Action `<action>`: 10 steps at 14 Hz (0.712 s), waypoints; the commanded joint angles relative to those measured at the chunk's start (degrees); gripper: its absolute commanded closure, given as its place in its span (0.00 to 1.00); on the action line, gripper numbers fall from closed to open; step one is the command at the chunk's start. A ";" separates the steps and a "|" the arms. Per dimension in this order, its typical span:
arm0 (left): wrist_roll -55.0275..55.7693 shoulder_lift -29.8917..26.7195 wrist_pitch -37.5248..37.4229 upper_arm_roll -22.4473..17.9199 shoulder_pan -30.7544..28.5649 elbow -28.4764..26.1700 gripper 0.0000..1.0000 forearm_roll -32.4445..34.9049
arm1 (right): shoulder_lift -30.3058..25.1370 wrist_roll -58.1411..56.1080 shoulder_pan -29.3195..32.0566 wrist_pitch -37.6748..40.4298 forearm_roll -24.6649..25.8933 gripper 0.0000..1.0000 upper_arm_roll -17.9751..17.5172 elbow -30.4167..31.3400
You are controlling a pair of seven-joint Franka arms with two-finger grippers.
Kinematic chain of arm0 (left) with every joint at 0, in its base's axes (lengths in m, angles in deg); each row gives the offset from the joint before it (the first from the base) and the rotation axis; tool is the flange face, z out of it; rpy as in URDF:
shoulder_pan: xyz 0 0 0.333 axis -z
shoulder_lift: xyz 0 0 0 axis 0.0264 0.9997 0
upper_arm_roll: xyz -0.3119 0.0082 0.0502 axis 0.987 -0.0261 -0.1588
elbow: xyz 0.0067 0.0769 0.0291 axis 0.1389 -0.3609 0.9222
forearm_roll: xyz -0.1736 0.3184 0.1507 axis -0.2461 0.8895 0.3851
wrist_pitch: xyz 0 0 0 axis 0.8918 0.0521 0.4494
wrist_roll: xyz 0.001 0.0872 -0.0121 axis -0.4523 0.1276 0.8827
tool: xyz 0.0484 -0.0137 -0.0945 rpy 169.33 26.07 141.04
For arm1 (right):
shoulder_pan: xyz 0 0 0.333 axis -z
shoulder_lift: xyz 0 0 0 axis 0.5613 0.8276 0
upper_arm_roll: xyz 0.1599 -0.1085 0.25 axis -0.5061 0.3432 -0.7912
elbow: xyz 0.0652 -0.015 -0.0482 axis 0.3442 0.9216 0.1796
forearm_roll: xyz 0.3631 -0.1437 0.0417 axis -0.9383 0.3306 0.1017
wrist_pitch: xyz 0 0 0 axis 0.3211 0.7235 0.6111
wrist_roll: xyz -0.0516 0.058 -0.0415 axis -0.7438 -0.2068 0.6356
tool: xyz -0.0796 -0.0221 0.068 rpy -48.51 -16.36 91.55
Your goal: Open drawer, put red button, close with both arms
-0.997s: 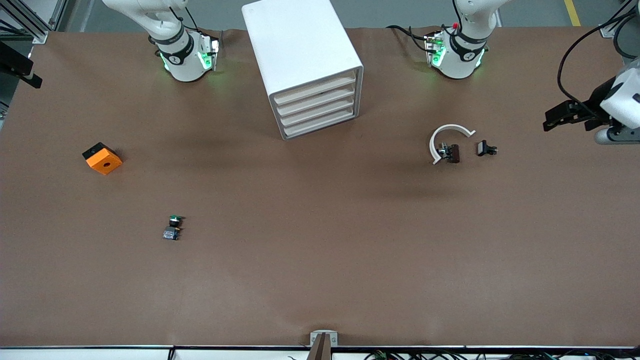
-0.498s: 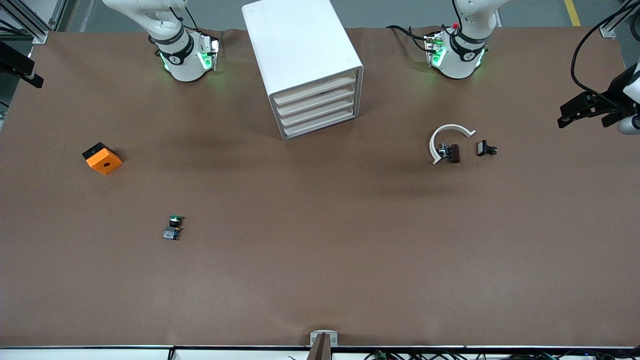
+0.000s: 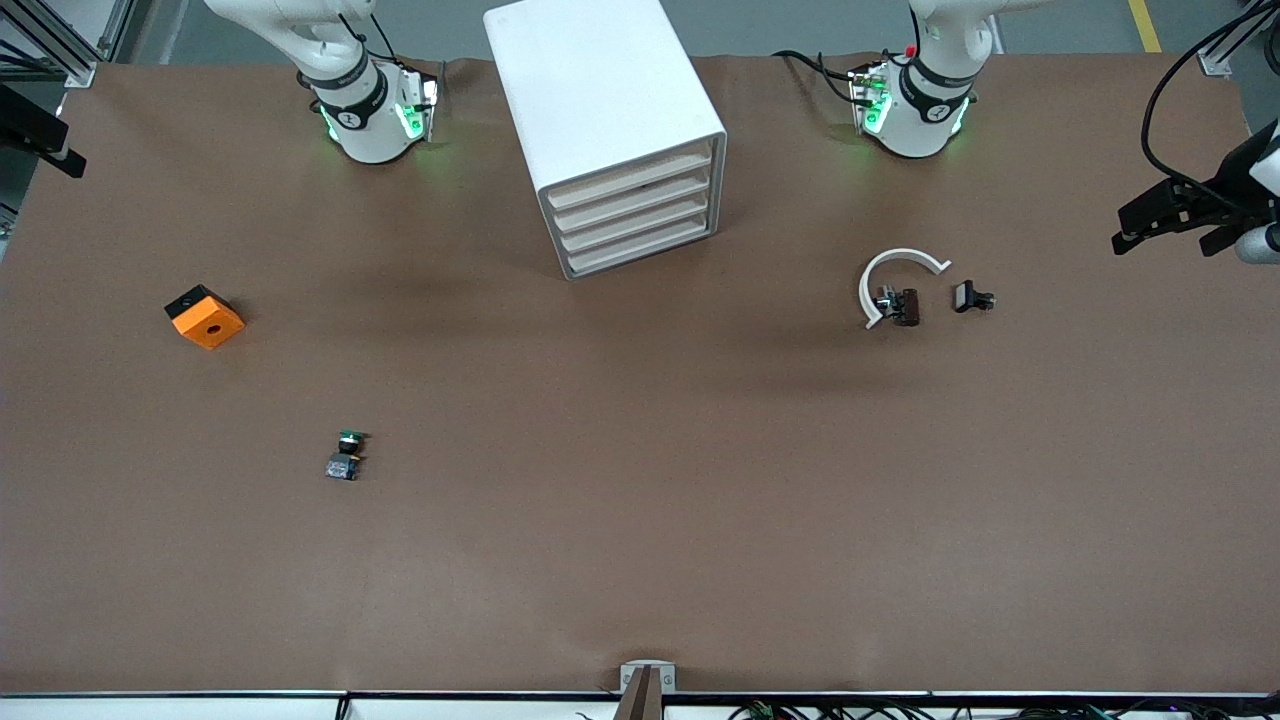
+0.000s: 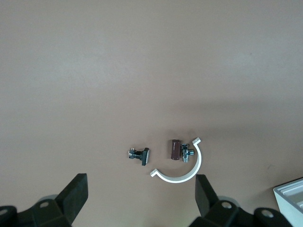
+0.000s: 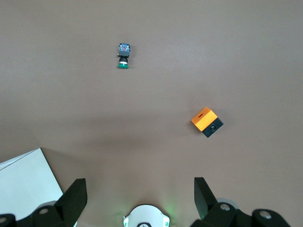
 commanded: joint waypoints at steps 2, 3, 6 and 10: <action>0.15 1.17 -0.24 -1.52 2.20 2.45 0.00 0.15 | -1.04 -0.15 -0.43 -0.70 0.15 0.00 0.01 1.05; 0.15 1.17 -0.24 -1.69 3.07 2.54 0.00 0.24 | -1.21 -0.15 -0.43 -0.70 0.15 0.00 0.01 1.05; 0.15 1.17 -0.24 -5.46 6.67 3.16 0.00 0.42 | -1.30 -0.15 -0.43 -1.23 0.15 0.00 -0.08 0.96; 0.15 1.17 -0.24 -5.56 6.16 4.21 0.00 0.42 | -1.30 -0.15 -0.52 -1.05 0.15 0.00 -0.25 0.78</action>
